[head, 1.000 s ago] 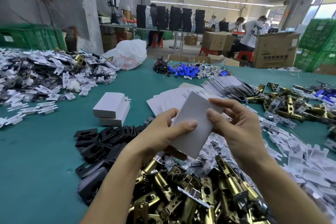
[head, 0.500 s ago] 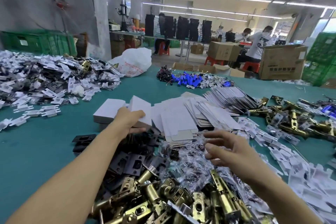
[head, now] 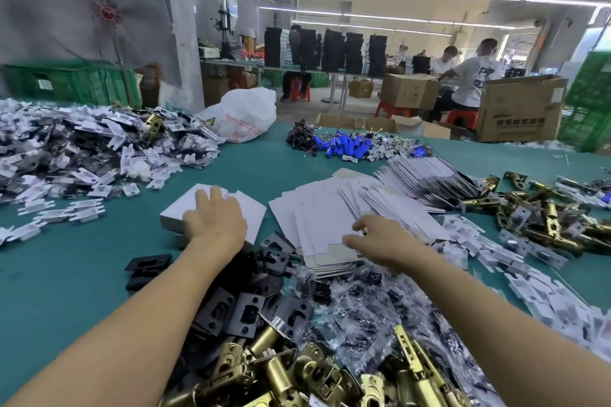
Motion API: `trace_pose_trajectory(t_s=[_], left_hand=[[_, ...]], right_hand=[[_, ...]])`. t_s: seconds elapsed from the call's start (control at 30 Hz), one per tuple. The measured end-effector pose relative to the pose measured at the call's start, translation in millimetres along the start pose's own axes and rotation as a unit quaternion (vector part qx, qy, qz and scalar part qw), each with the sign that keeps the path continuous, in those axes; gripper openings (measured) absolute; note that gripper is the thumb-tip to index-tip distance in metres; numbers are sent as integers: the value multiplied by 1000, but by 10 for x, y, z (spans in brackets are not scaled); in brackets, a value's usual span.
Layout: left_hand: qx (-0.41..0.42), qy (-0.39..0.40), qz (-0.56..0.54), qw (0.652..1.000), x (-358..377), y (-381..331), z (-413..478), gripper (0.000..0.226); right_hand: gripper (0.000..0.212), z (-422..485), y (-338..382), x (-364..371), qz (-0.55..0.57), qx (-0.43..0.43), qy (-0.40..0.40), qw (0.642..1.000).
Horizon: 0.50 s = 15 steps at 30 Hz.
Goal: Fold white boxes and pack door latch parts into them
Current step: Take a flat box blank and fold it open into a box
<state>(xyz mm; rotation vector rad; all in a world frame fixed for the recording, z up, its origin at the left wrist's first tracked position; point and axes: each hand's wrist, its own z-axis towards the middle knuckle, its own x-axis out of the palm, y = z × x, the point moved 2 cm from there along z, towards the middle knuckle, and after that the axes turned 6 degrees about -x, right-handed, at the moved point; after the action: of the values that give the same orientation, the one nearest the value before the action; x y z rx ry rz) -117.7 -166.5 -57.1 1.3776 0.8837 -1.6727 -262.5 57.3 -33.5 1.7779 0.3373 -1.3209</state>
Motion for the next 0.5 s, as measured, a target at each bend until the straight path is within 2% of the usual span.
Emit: trace_pose_trajectory(t_s=[0.07,0.13,0.17,0.23,0.37,0.43,0.5], left_hand=[[38,28,26,999,32,-68,-9,61],[46,50,32,997,137,-99,-62,89],[42,48,29,998,192,-93,-77,96],[37,31,21,999,265,-73,-66,96],[50,33,16,998,277,-61,-9,84],[59,33,9,998,290,-68,-18,77],[50,24,-8,998,320,-77,-38,72]], right_hand=[[55,193,27,102,-49,14,17,999],[48,320,28,197,-102,22,20,994],[41,358,21,229,-119,24,5,993],[34,385,22,255,-113,25,-39,992],[37,358,66,250,-95,16,-100,990],[53,366,70,222,-33,10,-127,991],[64,347,61,150,87,12,-146,985]])
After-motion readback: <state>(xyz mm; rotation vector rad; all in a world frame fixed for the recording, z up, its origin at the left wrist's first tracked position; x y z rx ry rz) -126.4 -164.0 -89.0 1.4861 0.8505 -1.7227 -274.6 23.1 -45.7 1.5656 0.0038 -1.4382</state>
